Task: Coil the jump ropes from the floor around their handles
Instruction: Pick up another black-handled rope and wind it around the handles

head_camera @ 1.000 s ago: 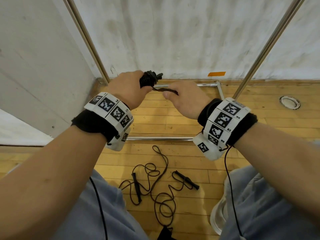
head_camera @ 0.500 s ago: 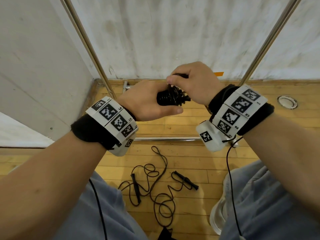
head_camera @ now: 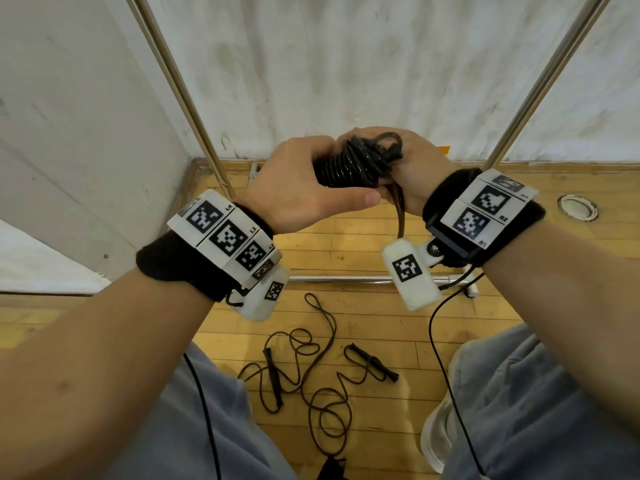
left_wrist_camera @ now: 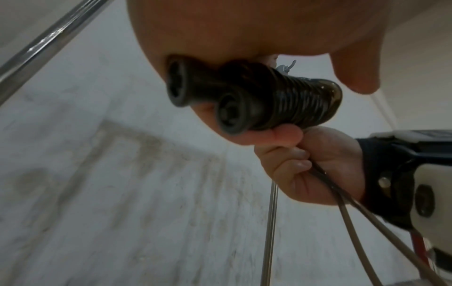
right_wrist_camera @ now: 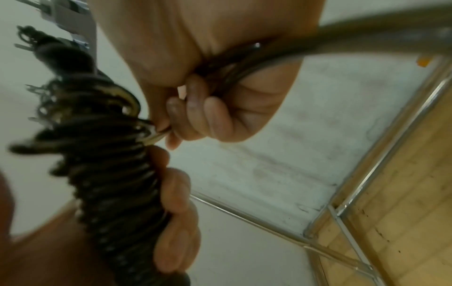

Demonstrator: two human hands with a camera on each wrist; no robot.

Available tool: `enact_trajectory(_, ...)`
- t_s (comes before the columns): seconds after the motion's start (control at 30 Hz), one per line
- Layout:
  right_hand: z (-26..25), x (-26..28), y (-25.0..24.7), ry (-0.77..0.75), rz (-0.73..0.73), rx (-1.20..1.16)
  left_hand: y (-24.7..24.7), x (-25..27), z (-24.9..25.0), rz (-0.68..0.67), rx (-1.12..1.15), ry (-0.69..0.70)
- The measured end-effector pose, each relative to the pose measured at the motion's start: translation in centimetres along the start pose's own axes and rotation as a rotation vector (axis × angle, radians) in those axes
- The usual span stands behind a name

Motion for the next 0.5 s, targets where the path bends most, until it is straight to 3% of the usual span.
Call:
enact_trajectory(0.07,0.8,0.0,-0.5,0.019,0.072,-0.061,-0.2,-0.2,-0.6,0.043,0.02,-0.043)
enact_trajectory(0.17,1.7,0.2,0.3,0.035,0.057,-0.129,-1.0,-0.6,-1.5,0.152,0.017,-0.083)
enact_trajectory(0.27,2.4,0.6,1.1,0.041,0.079,0.065,-2.2,-1.0,-3.0,0.255,-0.073,-0.141)
enact_trajectory(0.37,2.4,0.9,1.4,0.022,0.128,0.262,-2.0,-1.6,-4.3,0.244,-0.312,-0.16)
enact_trajectory(0.5,2.7,0.8,1.7,0.031,0.137,0.374,-1.3,-2.0,-5.6,0.222,-0.422,-0.161)
Point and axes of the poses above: each hand's wrist, its own x-axis away from the middle knuckle, its own y-axis out of the palm, z = x × y, the point moved 10 cm from there along -x, towards the middle knuckle, and after that the axes turned 13 degrees about -x, right-handed, at the moved point
